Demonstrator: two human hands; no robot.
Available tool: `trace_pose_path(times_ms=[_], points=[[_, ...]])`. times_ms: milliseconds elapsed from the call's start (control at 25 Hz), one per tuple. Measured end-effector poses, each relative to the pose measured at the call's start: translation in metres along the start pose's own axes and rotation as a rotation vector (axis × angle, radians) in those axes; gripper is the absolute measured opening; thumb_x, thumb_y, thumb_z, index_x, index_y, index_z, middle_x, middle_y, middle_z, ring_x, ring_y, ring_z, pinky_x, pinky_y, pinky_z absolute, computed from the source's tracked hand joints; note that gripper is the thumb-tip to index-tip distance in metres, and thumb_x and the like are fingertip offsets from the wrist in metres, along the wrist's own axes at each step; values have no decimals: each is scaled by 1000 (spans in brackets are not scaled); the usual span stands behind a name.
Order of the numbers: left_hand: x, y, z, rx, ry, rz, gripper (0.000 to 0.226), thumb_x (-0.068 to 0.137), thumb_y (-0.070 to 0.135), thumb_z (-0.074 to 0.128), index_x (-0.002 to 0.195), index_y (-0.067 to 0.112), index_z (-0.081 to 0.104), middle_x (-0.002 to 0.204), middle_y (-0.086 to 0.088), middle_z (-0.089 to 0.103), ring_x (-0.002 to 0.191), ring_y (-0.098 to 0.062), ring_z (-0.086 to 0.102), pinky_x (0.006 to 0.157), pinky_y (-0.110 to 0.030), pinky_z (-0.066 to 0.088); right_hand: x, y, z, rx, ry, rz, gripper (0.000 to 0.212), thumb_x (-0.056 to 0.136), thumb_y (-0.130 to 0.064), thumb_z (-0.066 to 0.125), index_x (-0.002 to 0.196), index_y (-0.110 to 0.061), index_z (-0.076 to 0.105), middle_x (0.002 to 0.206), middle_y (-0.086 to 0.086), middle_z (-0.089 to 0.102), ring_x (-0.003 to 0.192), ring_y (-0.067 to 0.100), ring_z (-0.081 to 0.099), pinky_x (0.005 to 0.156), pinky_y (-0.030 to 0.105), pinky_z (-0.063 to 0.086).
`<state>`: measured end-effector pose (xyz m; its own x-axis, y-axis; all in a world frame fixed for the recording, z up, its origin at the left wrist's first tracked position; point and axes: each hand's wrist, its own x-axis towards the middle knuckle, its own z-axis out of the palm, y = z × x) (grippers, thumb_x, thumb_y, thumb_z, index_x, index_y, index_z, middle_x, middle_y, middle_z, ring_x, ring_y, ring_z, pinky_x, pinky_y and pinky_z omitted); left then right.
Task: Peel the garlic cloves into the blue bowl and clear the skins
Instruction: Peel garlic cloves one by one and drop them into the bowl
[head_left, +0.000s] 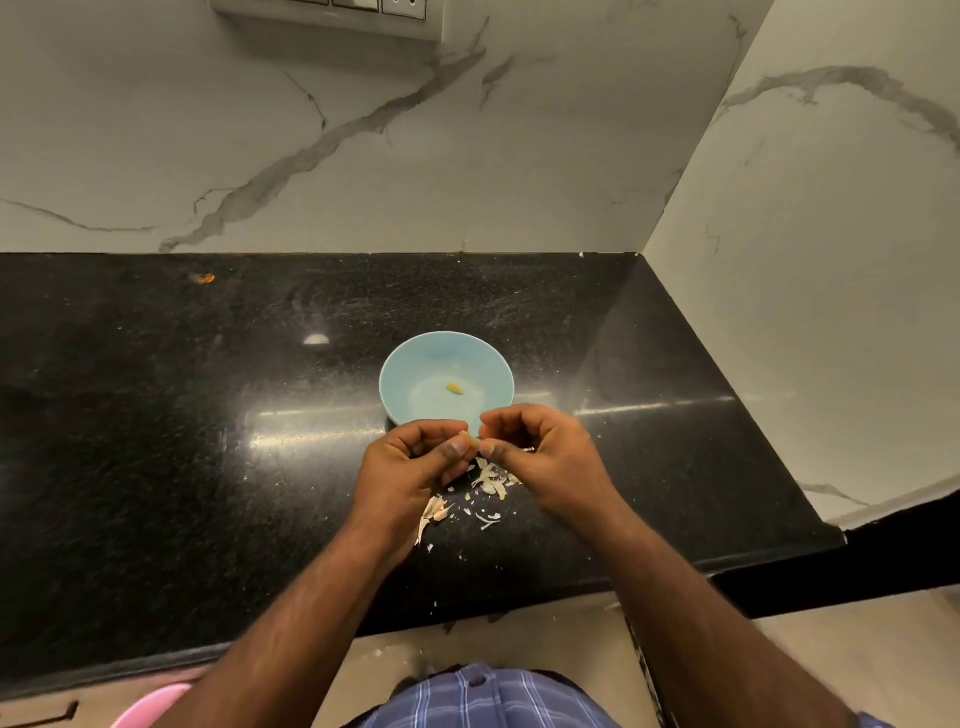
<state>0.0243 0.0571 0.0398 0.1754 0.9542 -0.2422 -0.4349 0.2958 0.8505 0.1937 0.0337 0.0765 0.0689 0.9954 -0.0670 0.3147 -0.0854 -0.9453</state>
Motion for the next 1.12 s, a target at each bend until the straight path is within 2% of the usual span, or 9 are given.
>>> trace_pose_path(times_ms=[120, 280, 400, 480, 600, 680, 760, 920, 1120], points=[[-2, 2, 2, 18, -16, -14, 14, 73, 11, 76, 87, 11, 80, 91, -17, 77, 89, -26, 72, 75, -26, 61, 2, -3, 7, 103, 23, 20, 22, 84, -5, 80, 101, -17, 73, 88, 5, 77, 84, 16, 74, 79, 29, 60], [-7, 6, 5, 32, -44, -31, 15, 73, 12, 74, 87, 12, 79, 87, -14, 76, 86, -28, 68, 77, -28, 59, 1, -11, 8, 314, -2, 162, 22, 84, 10, 73, 98, -7, 69, 78, 10, 72, 66, 11, 69, 64, 22, 56], [-8, 7, 5, 14, -57, -42, 18, 73, 10, 72, 90, 8, 76, 85, -11, 76, 82, -22, 70, 76, -25, 60, 3, -13, 4, 445, -60, 292, 21, 84, 13, 69, 98, -3, 68, 77, 11, 71, 65, 16, 70, 62, 23, 57], [-8, 7, 5, 12, -64, -44, 19, 75, 10, 71, 93, 7, 75, 87, -11, 77, 82, -20, 72, 75, -24, 61, 3, -11, 3, 462, -76, 310, 21, 84, 11, 71, 98, -3, 68, 80, 13, 72, 69, 18, 71, 63, 24, 57], [-7, 8, 3, 12, -57, -35, 24, 76, 11, 72, 98, 5, 73, 90, -13, 77, 84, -19, 74, 74, -23, 61, 0, -7, 3, 343, -25, 146, 20, 84, 3, 76, 101, -7, 70, 93, 16, 75, 84, 20, 72, 74, 28, 60], [-7, 8, 2, 55, -53, -10, 27, 73, 16, 76, 98, 6, 75, 93, -17, 76, 89, -23, 74, 74, -25, 61, 0, -5, 1, 100, 20, -28, 26, 83, -8, 81, 107, -15, 72, 101, 7, 75, 92, 17, 72, 81, 30, 61], [-7, 8, 3, 110, -51, 10, 33, 70, 20, 80, 99, 6, 75, 95, -20, 76, 88, -26, 74, 74, -27, 61, 1, -6, 1, -52, -9, -115, 34, 83, -15, 83, 114, -21, 71, 101, -1, 75, 93, 15, 72, 83, 33, 61], [-8, 9, 4, 107, -38, -16, 30, 75, 12, 77, 102, -1, 71, 91, -18, 76, 82, -23, 74, 69, -25, 60, 4, -5, 2, -18, -46, -115, 38, 87, -3, 76, 121, -19, 68, 96, 3, 75, 93, 18, 73, 87, 40, 61], [-8, 11, 0, -22, -9, -81, 28, 78, 10, 73, 104, 1, 71, 94, -17, 76, 87, -24, 75, 75, -25, 62, 1, -4, 0, 69, -63, -78, 38, 91, 8, 67, 120, -17, 66, 89, 8, 71, 84, 13, 70, 81, 28, 58]])
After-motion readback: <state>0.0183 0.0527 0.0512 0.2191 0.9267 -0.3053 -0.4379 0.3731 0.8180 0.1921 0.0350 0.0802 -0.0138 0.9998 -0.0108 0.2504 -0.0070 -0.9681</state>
